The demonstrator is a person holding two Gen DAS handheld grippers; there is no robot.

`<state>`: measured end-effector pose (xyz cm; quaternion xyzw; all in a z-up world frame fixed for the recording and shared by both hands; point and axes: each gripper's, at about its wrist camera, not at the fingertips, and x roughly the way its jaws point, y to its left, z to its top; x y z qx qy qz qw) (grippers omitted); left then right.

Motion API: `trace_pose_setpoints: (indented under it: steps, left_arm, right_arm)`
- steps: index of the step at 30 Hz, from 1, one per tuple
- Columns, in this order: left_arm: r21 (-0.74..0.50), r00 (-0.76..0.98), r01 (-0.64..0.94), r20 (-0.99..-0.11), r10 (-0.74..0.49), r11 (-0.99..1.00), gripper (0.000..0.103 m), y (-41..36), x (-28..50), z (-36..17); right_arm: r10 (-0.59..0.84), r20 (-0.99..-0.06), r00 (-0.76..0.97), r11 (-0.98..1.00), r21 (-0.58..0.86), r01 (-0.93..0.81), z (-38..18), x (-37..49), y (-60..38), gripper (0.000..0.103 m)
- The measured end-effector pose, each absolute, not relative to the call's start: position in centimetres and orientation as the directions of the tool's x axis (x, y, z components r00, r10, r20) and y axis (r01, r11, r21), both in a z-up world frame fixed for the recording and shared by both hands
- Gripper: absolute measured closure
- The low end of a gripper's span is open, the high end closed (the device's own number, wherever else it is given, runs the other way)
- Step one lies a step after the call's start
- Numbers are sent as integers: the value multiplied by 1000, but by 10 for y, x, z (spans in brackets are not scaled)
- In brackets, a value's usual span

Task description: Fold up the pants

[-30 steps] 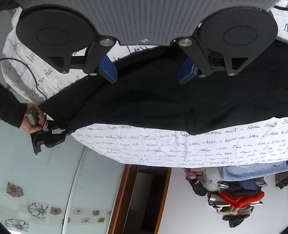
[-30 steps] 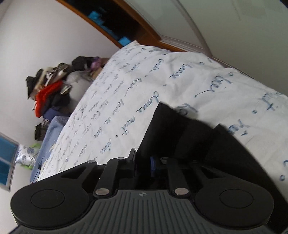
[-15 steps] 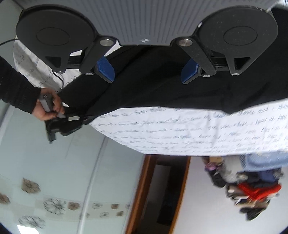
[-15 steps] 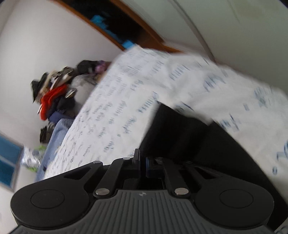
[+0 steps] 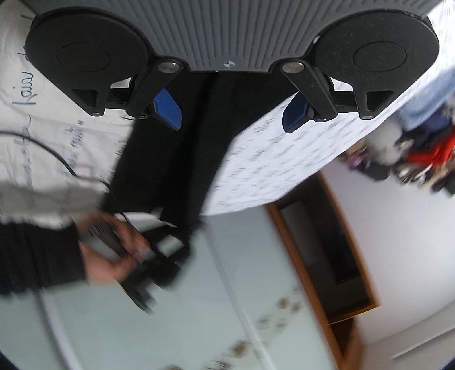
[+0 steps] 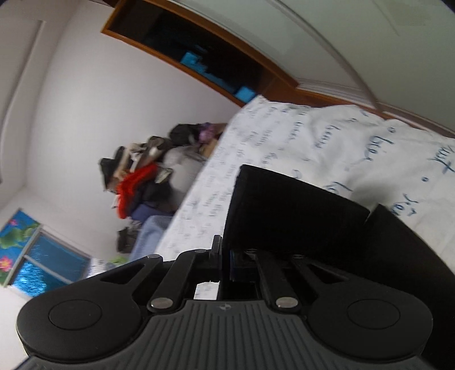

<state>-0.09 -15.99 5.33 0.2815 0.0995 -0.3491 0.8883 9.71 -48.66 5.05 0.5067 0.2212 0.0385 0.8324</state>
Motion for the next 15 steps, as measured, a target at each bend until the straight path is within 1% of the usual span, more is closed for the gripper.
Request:
trace_pose_setpoints:
  steps: [1, 3, 5, 6, 7, 9, 11, 12, 15]
  left_arm:
    - [457, 738, 674, -386, -554, 580, 22, -169, 2, 47]
    - [497, 750, 661, -430, -502, 562, 26, -188, 15, 35]
    - [511, 756, 653, -484, -440, 559, 39, -200, 28, 24]
    - [521, 761, 645, -506, -406, 560, 41, -204, 35, 20]
    - [532, 768, 634, -515, -381, 560, 41, -208, 41, 18]
    - [564, 781, 619, -512, -356, 546, 38, -210, 46, 16]
    - [594, 775, 628, -536, -336, 502, 37, -214, 50, 13]
    - [607, 770, 636, -545, -332, 477, 37, -216, 51, 10]
    - [646, 776, 631, -534, -336, 430, 36, -218, 49, 3]
  right_arm:
    - [299, -311, 902, 470, 871, 145, 54, 96, -488, 98]
    - [314, -290, 904, 458, 880, 123, 58, 97, -490, 98]
    - [325, -285, 902, 449, 886, 118, 58, 98, -491, 98]
    - [331, -283, 900, 440, 890, 118, 57, 99, -493, 98]
    - [336, -280, 899, 433, 894, 117, 56, 100, -494, 98]
    - [342, -275, 899, 429, 897, 111, 54, 100, -495, 98]
    - [350, -265, 899, 422, 901, 101, 50, 99, -496, 98]
    - [349, -266, 899, 422, 901, 103, 49, 100, -496, 98]
    - [355, -269, 895, 423, 900, 103, 46, 101, -495, 98]
